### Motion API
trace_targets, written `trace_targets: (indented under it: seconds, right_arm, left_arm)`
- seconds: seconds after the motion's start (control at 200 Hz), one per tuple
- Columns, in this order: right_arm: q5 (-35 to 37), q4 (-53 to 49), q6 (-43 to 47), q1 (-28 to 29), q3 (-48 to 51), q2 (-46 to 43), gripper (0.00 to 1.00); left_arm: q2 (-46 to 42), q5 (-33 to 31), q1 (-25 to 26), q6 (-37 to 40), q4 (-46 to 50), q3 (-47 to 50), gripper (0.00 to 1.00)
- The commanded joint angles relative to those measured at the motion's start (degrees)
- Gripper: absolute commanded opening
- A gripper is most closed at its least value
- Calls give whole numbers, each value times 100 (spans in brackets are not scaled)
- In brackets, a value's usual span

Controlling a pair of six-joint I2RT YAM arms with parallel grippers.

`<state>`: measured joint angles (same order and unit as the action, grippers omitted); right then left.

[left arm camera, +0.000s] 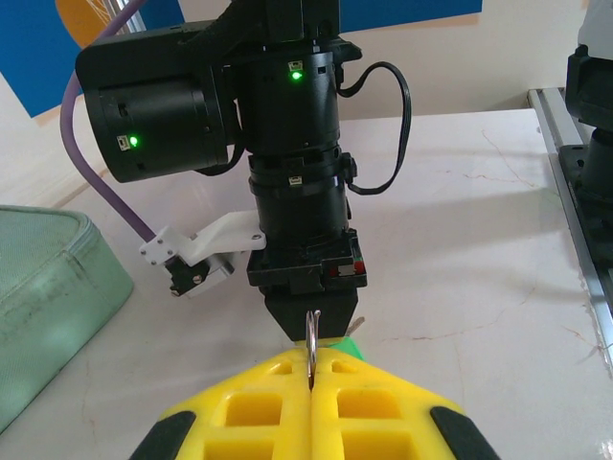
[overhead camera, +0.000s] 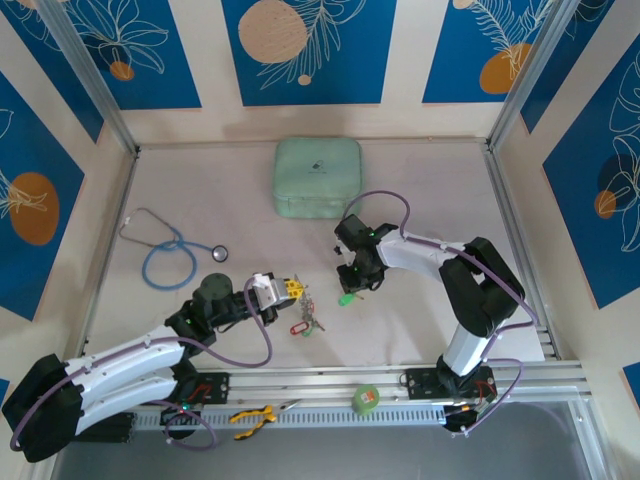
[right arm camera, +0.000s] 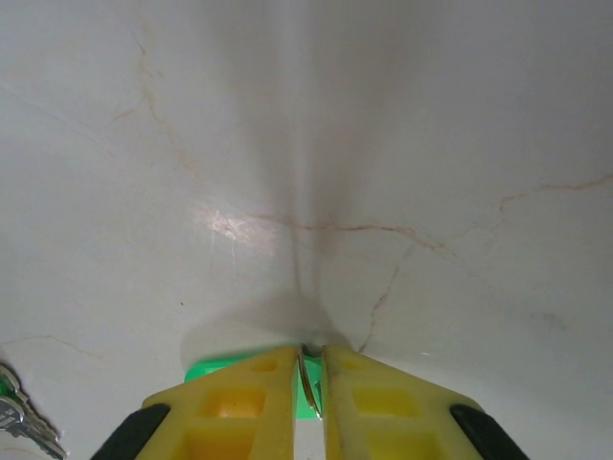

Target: Put the keys on the keyring

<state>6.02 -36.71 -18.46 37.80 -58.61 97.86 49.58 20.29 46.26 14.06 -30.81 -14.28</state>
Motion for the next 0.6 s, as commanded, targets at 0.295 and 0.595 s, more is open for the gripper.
trace_targets:
  seconds: [0.295, 0.595]
  right_arm:
    - [21, -176, 16, -36, -177, 123, 12]
    - [-31, -214, 25, -36, -204, 189, 12]
  left_arm:
    - [-54, -25, 33, 122, -94, -126, 0]
    - [-45, -19, 39, 124, -93, -127, 0]
